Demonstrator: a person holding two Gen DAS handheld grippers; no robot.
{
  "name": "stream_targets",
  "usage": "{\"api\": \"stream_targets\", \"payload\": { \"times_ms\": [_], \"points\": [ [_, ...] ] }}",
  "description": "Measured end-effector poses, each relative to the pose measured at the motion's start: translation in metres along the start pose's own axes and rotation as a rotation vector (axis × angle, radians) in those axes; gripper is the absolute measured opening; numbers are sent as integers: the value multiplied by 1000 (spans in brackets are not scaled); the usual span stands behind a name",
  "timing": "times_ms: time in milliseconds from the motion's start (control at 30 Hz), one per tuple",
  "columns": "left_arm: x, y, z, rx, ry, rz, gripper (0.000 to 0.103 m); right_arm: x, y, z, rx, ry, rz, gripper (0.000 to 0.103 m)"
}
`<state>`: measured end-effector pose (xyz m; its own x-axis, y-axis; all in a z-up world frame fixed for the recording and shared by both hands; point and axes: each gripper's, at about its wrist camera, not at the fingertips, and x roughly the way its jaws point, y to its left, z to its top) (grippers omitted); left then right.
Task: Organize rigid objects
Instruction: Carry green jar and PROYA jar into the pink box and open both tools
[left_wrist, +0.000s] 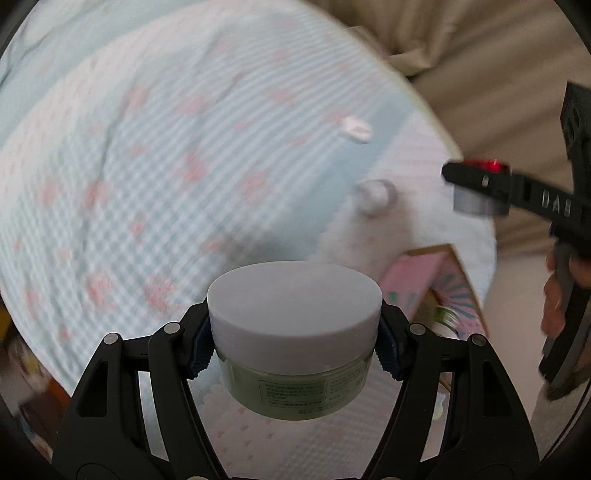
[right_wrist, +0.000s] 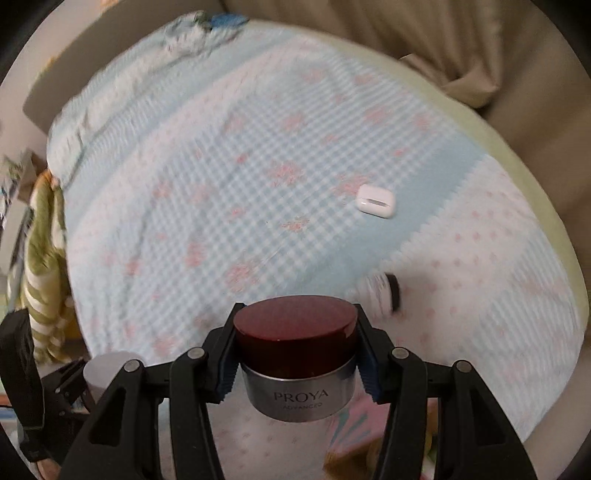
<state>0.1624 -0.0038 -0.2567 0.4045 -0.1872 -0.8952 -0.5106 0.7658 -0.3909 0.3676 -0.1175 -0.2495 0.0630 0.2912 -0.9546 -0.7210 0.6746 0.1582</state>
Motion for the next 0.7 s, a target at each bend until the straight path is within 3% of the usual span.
{"api": "stream_targets", "payload": {
  "times_ms": [167, 367, 533, 700],
  "points": [
    [-26, -76, 2, 153, -19, -57, 67, -71, -22, -51, 119, -72, 1, 50],
    [-27, -147, -10, 312, 14, -120, 67, -135, -56, -128, 286, -139, -57, 50],
    [-10, -206, -28, 420, 68, -162, 67, -157, -94, -192, 443, -151, -106, 50],
    [28, -254, -48, 518, 130, -159, 67, -163, -132, -252, 572, -134, -154, 50]
  ]
}}
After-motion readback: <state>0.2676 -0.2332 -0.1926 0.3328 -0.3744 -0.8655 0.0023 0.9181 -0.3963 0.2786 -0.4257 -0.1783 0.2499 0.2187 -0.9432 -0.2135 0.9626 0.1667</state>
